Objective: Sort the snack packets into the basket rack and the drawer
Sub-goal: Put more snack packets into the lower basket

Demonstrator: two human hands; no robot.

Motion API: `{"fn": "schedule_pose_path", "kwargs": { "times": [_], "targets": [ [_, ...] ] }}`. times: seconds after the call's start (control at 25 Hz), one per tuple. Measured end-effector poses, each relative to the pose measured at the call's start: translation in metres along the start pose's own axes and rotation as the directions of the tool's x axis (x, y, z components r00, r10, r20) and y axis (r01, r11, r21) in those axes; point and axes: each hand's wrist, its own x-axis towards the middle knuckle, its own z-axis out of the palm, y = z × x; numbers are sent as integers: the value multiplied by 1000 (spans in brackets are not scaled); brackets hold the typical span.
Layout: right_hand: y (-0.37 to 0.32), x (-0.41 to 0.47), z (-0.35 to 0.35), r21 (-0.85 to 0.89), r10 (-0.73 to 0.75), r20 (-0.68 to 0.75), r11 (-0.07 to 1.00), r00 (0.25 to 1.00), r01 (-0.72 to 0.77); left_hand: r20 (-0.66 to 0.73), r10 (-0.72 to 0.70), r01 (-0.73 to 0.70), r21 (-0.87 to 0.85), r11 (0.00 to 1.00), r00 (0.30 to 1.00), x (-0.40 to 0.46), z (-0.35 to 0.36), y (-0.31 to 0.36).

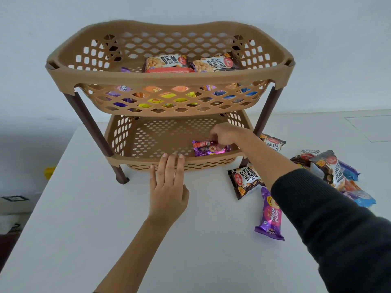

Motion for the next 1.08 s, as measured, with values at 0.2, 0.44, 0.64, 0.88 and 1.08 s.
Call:
{"fn": "schedule_pose_path", "kwargs": {
  "times": [0.2, 0.44, 0.64, 0.88, 1.08],
  "targets": [
    [-8, 4, 14, -92, -115, -62, 990, 991, 109, 5, 1, -1, 11, 1000, 1000, 0, 0, 0],
    [-6, -1, 12, -154, -143, -44, 979, 989, 135, 11, 1, -2, 14, 1000, 1000, -1, 0, 0],
    [-2, -9, 10, -127, -135, 38, 982, 990, 138, 4, 0, 0, 17, 1000, 1000, -1, 2, 0],
    [3, -14, 13, -37, -121, -10, 992, 993, 121, 2, 5, -5, 20, 1000, 1000, -1, 2, -1],
    [2, -35, 13, 125, -132, -222, 979, 966, 163, 14, 8, -9, 23, 1000, 1000, -1, 1, 0]
  ]
}}
